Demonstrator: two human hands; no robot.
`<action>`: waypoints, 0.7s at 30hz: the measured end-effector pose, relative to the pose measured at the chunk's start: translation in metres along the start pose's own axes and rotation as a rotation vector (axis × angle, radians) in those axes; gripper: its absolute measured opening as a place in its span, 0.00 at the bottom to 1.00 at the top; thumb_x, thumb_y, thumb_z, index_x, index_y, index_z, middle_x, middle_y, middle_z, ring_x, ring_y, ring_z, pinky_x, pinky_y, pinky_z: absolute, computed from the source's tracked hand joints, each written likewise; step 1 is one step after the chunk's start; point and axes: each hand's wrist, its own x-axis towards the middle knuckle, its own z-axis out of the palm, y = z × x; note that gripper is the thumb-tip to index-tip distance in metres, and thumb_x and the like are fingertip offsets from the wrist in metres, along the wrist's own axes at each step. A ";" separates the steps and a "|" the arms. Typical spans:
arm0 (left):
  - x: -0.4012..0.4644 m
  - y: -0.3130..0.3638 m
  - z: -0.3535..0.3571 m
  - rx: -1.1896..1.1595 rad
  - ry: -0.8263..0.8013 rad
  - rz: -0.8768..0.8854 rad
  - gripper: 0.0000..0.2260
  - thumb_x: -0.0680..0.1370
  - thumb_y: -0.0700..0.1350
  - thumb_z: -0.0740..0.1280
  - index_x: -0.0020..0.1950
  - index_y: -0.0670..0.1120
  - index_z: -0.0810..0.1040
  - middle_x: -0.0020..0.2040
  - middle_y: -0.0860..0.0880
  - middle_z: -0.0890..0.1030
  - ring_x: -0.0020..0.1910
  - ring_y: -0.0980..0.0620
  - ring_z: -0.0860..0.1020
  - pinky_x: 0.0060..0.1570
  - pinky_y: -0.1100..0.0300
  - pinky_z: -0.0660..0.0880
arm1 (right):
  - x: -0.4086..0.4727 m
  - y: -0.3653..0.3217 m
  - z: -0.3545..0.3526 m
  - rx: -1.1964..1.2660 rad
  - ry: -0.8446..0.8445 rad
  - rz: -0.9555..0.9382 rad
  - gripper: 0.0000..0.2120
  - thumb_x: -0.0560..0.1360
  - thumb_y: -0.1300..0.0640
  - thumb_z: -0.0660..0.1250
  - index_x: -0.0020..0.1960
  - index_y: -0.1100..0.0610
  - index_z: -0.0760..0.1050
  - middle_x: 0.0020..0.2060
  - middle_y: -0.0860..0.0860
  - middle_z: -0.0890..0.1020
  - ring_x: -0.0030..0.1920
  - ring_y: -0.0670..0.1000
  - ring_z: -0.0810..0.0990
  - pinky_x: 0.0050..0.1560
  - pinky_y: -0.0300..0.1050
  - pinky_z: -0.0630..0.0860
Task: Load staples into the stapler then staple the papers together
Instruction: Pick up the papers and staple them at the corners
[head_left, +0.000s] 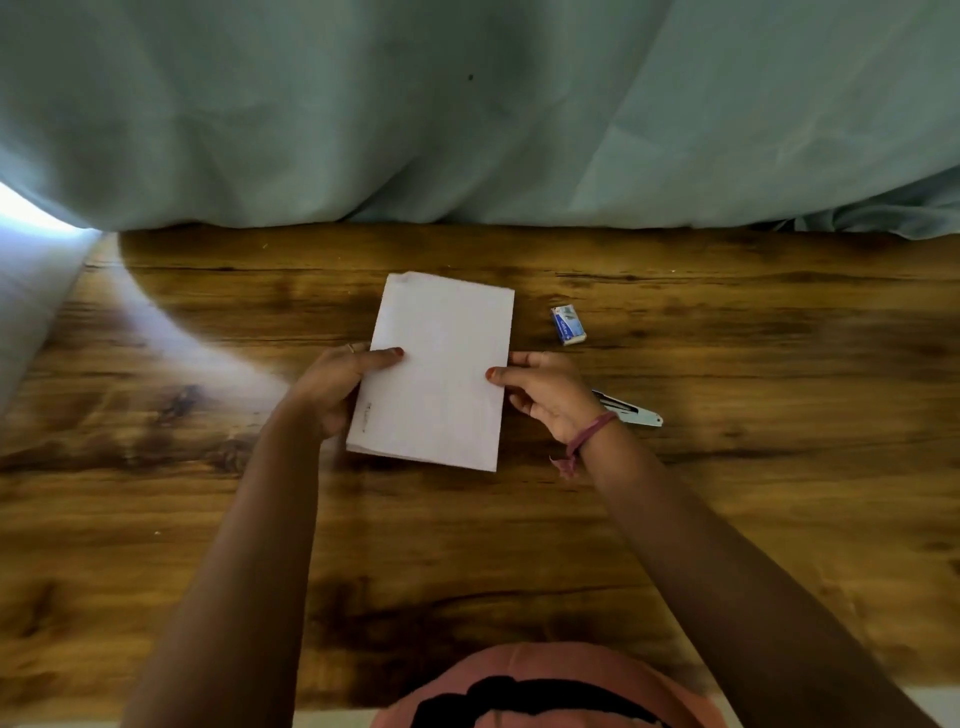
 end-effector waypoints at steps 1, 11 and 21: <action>-0.003 -0.002 0.002 -0.016 -0.032 0.013 0.23 0.67 0.49 0.76 0.60 0.46 0.78 0.53 0.46 0.85 0.50 0.44 0.84 0.44 0.47 0.81 | -0.002 -0.001 -0.005 0.019 -0.002 -0.006 0.09 0.70 0.63 0.73 0.49 0.54 0.78 0.49 0.51 0.83 0.51 0.50 0.80 0.39 0.39 0.76; -0.032 -0.029 0.051 -0.183 -0.174 0.042 0.24 0.68 0.46 0.75 0.63 0.44 0.77 0.59 0.44 0.82 0.56 0.44 0.82 0.49 0.48 0.80 | -0.027 0.005 -0.054 0.201 0.005 0.002 0.10 0.70 0.67 0.72 0.50 0.60 0.78 0.45 0.55 0.85 0.45 0.52 0.84 0.39 0.44 0.82; -0.060 -0.072 0.112 -0.541 -0.115 0.131 0.19 0.72 0.45 0.70 0.62 0.44 0.76 0.54 0.44 0.84 0.51 0.44 0.83 0.48 0.48 0.81 | -0.045 0.014 -0.092 0.333 -0.007 -0.001 0.10 0.71 0.67 0.70 0.52 0.61 0.77 0.48 0.56 0.84 0.48 0.53 0.84 0.41 0.45 0.82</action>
